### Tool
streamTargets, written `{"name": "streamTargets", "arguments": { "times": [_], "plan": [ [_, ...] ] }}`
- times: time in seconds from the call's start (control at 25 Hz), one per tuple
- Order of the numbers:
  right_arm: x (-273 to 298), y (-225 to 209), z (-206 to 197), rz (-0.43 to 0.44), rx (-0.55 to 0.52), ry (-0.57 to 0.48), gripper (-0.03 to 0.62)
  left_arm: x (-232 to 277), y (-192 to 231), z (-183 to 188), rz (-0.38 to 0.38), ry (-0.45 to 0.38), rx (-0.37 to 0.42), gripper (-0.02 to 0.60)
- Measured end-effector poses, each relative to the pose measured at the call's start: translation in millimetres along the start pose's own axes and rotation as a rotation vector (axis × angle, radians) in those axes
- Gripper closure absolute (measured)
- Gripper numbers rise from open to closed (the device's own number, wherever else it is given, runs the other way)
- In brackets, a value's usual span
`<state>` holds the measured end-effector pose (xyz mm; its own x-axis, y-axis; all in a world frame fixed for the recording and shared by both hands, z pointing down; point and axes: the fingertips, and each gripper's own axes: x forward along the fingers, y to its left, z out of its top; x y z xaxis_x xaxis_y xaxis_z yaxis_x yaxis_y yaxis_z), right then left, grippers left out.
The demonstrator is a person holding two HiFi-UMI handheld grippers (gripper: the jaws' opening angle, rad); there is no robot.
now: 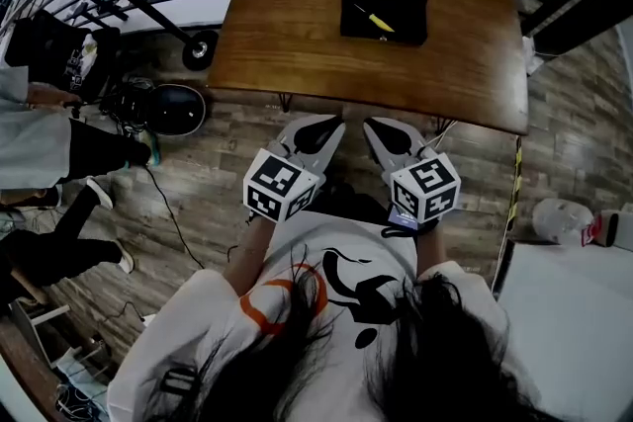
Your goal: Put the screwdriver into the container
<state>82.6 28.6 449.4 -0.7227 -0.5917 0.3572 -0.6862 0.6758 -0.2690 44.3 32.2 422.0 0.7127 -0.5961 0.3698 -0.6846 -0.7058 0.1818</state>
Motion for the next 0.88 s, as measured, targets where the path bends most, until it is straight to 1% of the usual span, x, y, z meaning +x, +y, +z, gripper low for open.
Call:
{"name": "streamTargets", "arguments": {
  "times": [0.36, 0.6, 0.88],
  "plan": [
    [-12.6, 22.1, -15.4, 0.005, 0.001, 0.006, 0.568, -18.2, -19.9, -20.4, 0.000, 0.011, -0.001, 0.580],
    [-19.2, 31.0, -15.9, -0.003, -0.009, -0.003, 0.568, -27.9, -24.1, -22.4, 0.007, -0.008, -0.005, 0.581],
    [-27.7, 31.8, -18.9, -0.011, -0.022, -0.004, 0.568, -32.6, -30.9, -26.9, 0.010, -0.021, -0.008, 0.581]
  ]
}}
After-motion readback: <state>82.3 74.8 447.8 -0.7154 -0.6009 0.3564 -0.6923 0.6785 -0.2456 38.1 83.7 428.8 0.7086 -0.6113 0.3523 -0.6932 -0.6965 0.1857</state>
